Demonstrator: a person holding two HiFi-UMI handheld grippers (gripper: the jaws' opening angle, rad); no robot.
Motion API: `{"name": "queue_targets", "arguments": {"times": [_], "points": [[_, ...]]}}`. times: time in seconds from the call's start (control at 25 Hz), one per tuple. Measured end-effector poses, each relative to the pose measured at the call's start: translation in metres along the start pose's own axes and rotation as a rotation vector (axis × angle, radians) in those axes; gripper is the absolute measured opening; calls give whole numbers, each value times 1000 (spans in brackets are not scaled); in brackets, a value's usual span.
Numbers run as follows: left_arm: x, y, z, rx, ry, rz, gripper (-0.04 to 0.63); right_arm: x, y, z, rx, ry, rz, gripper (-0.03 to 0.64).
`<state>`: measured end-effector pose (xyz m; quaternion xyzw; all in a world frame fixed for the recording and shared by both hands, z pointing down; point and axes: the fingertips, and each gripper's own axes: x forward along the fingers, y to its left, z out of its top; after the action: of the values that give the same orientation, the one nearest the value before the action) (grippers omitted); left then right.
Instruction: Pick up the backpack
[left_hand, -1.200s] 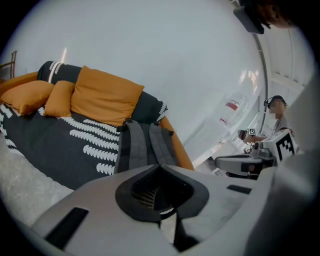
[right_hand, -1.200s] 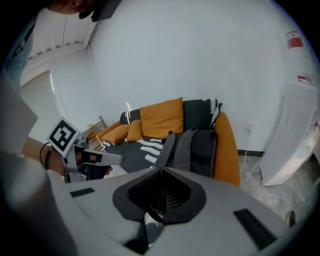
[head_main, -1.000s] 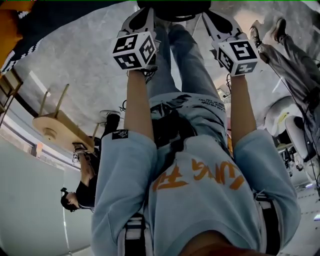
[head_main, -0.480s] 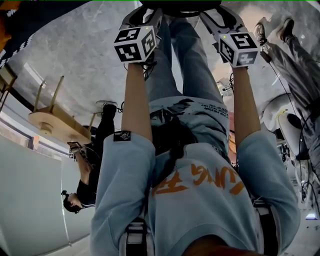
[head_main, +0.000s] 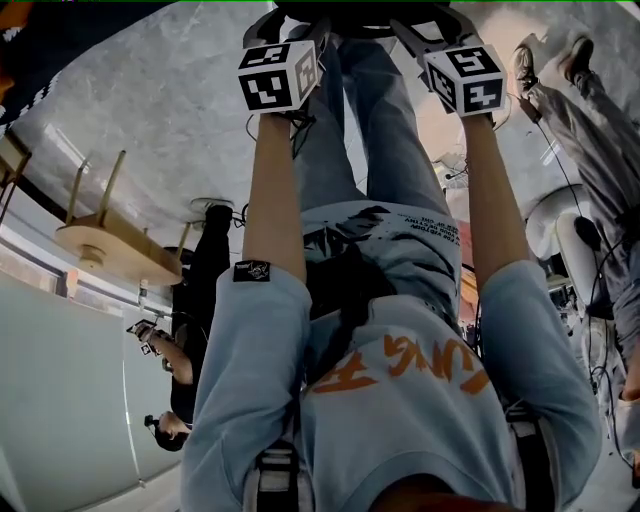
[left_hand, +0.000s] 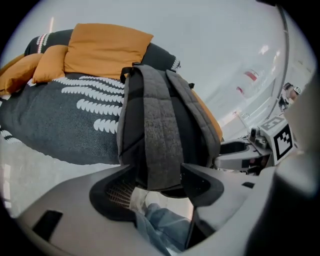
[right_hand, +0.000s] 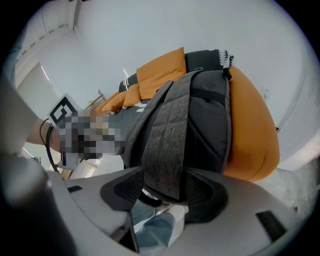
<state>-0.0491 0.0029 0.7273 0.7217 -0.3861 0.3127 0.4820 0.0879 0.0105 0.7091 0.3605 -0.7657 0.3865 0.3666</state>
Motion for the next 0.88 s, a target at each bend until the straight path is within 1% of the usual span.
{"name": "queue_targets", "arguments": {"times": [0.12, 0.2, 0.36, 0.48, 0.56, 0.68, 0.72, 0.76, 0.88], "points": [[10, -7, -9, 6, 36, -30, 268, 5, -2, -6, 21, 0, 4, 238], [17, -6, -12, 14, 49, -30, 270, 10, -4, -6, 24, 9, 14, 238], [27, -2, -11, -7, 43, -26, 270, 12, -6, -7, 33, 33, 57, 232], [32, -4, -10, -14, 45, -30, 270, 7, -8, -9, 41, 50, 89, 209], [31, -2, -8, -28, 50, -50, 268, 6, -5, -8, 37, 62, 104, 190], [20, 5, -2, -69, 49, -77, 182, 5, 1, -2, 40, 73, 120, 153], [16, 5, 1, -73, 38, -82, 156, 3, 1, 1, 40, 74, 123, 132], [11, 3, 3, -68, 23, -88, 116, -1, 1, 2, 39, 72, 124, 113], [-5, -6, 10, -37, -18, -116, 91, -14, 4, 10, 25, 52, 114, 79]]}}
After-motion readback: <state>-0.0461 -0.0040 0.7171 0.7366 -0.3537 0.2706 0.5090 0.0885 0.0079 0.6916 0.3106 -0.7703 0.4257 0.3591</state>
